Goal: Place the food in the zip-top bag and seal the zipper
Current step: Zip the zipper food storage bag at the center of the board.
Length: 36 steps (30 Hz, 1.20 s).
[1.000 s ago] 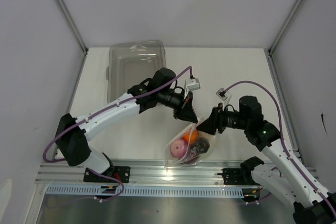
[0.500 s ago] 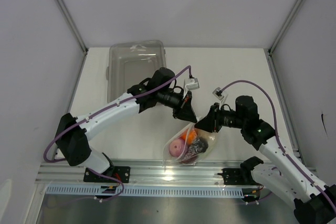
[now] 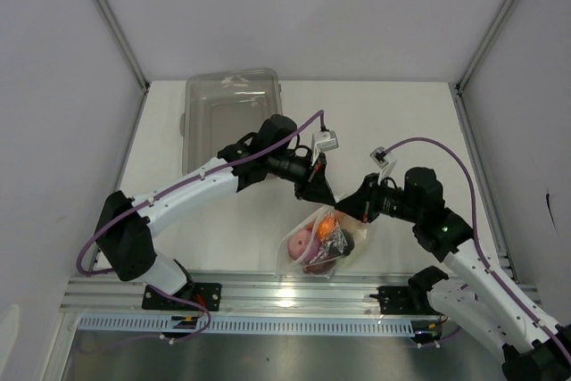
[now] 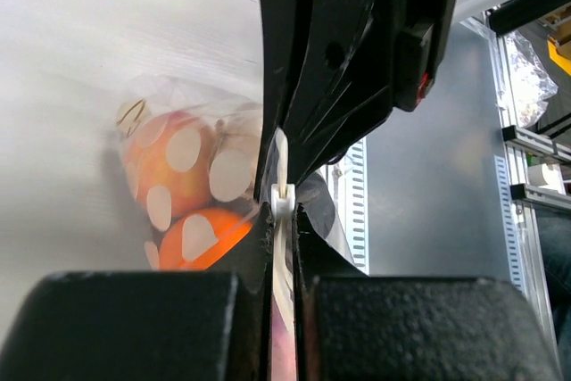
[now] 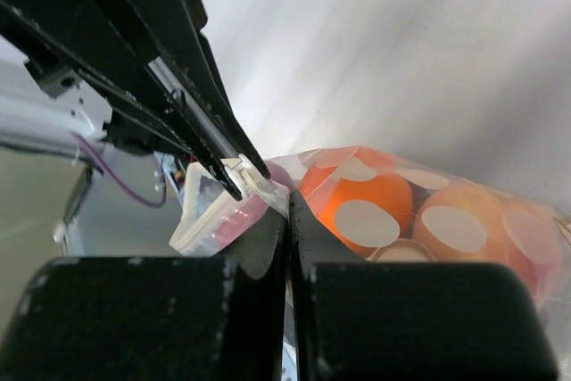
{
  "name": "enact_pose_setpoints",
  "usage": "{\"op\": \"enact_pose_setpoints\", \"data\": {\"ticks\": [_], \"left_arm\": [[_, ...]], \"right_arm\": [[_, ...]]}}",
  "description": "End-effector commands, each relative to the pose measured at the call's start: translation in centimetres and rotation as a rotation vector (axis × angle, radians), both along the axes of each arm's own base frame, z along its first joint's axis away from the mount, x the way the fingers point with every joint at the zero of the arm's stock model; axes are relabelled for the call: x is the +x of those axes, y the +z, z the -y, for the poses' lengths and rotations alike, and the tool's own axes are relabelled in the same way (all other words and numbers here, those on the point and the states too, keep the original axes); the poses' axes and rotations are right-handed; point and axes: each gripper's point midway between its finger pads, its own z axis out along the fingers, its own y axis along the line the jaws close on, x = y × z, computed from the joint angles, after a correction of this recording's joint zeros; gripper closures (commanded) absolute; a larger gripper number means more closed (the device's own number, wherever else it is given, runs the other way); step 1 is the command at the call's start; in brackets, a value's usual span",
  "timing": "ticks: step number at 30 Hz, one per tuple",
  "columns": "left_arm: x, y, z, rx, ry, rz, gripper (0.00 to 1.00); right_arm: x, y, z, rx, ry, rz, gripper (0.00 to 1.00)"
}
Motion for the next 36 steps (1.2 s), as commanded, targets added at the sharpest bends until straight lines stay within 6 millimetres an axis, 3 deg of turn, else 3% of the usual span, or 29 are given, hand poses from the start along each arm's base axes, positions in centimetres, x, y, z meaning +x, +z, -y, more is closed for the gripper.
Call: {"op": "enact_pose_setpoints", "data": {"ticks": [1,7,18,36], "left_arm": [[0.0,-1.0,-0.2,0.022,0.019,-0.036,0.99],[0.3,-1.7,-0.1,0.030,0.055,-0.061,0.99],[-0.2,-2.7,-0.3,0.046,0.065,-0.083,0.98],[-1.3,-2.1,-2.5,0.077,0.091,-0.044,1.00]], "right_arm": [[2.9,2.4,1.3,0.072,-0.223,0.017,1.00],[3.2,2.2,1.7,0.166,-0.338,-0.107,1.00],[4.0,1.9,4.1,0.183,-0.504,-0.160,1.00],[4.5,1.0,6.3,0.150,-0.575,-0.171,1.00]]}}
